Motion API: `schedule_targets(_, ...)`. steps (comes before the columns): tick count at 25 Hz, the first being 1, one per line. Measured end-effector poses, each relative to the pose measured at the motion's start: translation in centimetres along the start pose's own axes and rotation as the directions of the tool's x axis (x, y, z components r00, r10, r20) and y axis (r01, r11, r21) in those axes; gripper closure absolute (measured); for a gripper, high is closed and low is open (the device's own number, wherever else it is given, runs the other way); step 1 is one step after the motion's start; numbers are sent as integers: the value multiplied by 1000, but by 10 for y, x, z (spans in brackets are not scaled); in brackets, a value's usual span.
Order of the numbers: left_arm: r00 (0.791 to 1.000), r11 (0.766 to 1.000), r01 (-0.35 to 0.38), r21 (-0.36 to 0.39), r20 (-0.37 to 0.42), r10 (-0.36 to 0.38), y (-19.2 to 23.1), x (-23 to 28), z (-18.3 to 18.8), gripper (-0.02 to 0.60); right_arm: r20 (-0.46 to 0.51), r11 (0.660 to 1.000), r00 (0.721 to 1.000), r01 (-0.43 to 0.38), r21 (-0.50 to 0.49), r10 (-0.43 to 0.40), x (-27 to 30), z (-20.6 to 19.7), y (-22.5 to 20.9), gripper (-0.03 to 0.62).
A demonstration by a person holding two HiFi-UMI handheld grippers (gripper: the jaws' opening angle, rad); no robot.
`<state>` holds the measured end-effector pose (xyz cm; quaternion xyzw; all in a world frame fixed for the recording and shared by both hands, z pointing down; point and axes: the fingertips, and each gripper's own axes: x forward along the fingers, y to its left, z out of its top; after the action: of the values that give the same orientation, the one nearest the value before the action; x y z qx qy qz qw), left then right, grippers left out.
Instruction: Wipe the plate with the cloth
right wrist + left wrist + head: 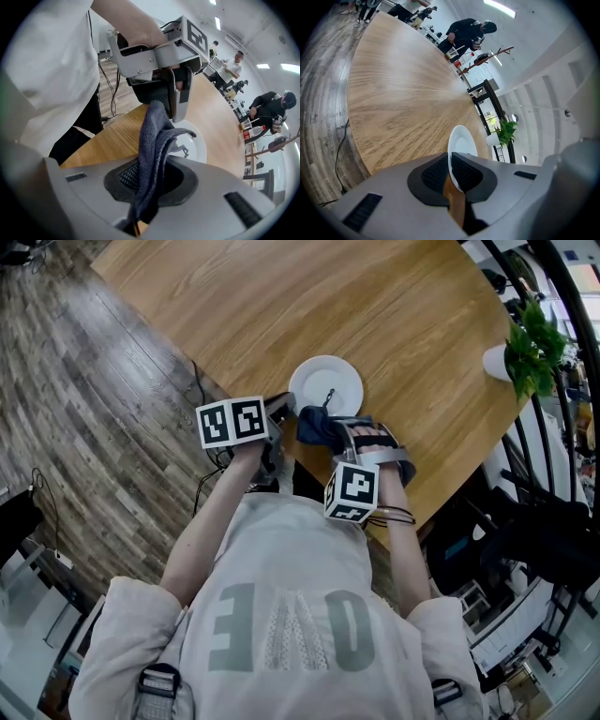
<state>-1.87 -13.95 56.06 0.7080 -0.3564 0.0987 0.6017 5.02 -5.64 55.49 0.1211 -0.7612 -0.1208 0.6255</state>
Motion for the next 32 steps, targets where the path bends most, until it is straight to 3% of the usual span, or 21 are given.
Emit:
schedule_targets(3,1000,1000,-4,10,0,4,0,0,-1,551,25,999,1000,7,31,-8,-2,0,-9,537)
schedule_targets(6,1000,1000,2,7,-6,-2,0,1,-1,551,29,993,997,75,94,-78,-6,-6,-48,537)
schedule_targets(10,1000,1000,0,4,-7,0,1,1,-2,551,-50,982,983,181,51,-178,7,-18,-105,537)
schedule_targets(14,1000,1000,2,-1,-10,-2,-1,2,-2,551,-55,985,985,169,47,-166,29,-18,-130,537)
schedule_targets(23,1000,1000,8,-8,-21,-8,0,2,-2,551,-75,988,985,154,11,-153,44,-11,-120,537)
schedule_targets(32,1000,1000,11,-13,-24,-11,1,2,-1,551,-33,997,999,21,-69,-23,37,16,-74,537)
